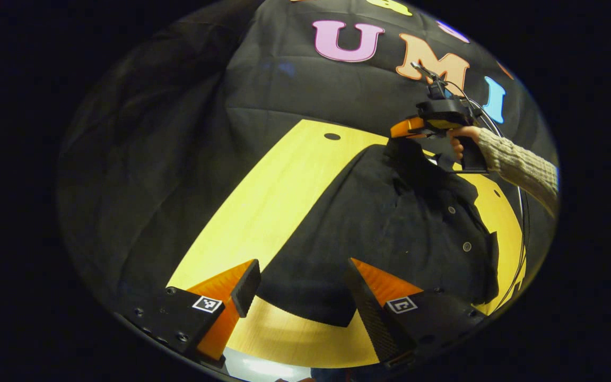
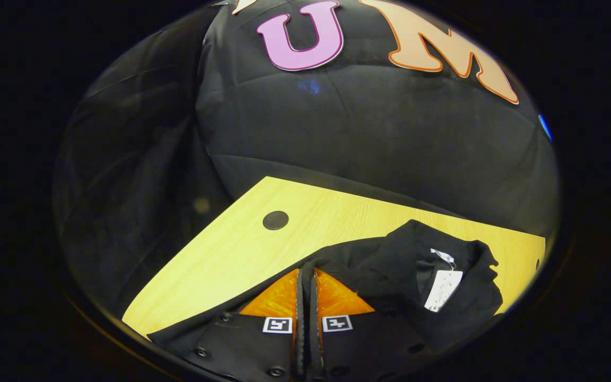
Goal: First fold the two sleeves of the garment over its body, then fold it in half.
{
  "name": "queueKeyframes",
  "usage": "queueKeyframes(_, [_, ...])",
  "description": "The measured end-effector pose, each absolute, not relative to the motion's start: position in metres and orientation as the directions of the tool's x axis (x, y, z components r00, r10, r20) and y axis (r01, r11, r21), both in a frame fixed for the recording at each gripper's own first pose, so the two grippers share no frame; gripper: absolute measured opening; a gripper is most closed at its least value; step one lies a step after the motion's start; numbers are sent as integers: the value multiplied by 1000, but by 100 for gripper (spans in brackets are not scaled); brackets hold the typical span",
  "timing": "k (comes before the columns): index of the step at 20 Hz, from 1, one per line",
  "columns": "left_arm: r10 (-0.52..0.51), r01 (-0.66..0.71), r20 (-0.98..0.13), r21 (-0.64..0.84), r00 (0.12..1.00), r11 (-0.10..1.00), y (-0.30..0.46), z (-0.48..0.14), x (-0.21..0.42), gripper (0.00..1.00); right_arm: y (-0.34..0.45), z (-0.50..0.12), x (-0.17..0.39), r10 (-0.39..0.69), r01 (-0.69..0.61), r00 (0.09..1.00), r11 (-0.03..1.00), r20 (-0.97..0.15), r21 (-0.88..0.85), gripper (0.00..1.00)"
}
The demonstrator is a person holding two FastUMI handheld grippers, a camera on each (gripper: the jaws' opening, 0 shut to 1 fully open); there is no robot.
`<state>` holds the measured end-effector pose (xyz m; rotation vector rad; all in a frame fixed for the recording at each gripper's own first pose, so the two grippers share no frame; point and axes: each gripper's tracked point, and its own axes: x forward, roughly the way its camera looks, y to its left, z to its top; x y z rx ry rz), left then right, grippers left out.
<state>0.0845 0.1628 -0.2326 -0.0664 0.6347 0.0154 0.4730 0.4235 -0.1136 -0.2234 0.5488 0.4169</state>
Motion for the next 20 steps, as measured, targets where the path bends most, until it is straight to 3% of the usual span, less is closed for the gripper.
queueKeyframes(2, [-11, -17, -609, -40, 793, 999, 164, -237, 81, 96, 423, -115, 474, 330, -441, 774, 894, -540, -85, 13])
queueKeyframes(4, [-18, -2, -622, -31, 783, 1000, 163, -241, 79, 96, 430, -111, 476, 360, -444, 768, 895, -530, -36, 29])
queueKeyframes(9, [-26, 30, -653, -4, 757, 1000, 161, -246, 74, 96, 437, -80, 474, 434, -465, 774, 884, -461, 52, 98])
queueKeyframes(15, [-22, 32, -690, 2, 724, 999, 161, -260, 68, 96, 422, -28, 445, 468, -473, 808, 877, -358, 79, 98])
queueKeyframes(20, [-2, 31, -718, 27, 696, 999, 159, -278, 59, 96, 379, 20, 405, 448, -465, 856, 885, -257, -6, 98])
